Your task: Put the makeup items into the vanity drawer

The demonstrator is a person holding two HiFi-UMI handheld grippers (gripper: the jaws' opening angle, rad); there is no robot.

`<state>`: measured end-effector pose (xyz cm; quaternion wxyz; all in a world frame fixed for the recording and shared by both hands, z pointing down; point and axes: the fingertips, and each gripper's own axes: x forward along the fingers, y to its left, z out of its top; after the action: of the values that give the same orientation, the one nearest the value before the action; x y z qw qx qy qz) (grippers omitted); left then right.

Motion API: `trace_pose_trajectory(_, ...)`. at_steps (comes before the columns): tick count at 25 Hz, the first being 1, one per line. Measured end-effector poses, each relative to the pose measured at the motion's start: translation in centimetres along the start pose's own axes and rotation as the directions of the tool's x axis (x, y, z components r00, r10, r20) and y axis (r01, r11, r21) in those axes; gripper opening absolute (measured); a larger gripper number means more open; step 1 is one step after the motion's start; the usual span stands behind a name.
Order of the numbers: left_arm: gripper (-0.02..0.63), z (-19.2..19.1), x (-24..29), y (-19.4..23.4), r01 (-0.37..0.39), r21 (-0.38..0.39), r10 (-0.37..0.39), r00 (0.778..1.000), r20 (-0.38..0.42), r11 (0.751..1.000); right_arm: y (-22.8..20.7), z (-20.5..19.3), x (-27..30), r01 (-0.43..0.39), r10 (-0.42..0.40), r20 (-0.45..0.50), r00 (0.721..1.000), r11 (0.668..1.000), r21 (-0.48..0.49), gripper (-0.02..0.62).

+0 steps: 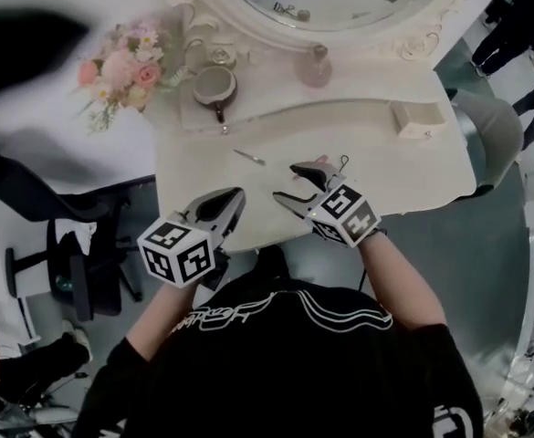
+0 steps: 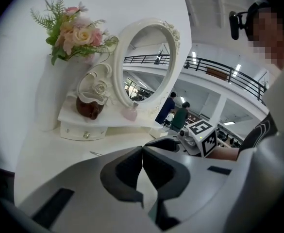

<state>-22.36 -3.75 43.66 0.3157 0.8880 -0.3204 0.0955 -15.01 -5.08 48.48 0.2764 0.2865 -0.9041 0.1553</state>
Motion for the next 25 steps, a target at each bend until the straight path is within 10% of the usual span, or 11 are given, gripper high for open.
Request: trace_pose_trajectory(25, 0.023, 0.1, 0.4, 10.8, -0.125, -0.151, 0.123, 0.992, -0.026, 0.981, -4.9, -3.5, 13.2, -0.038, 0.008, -0.351, 0.936, 0.996, -0.080, 0.176)
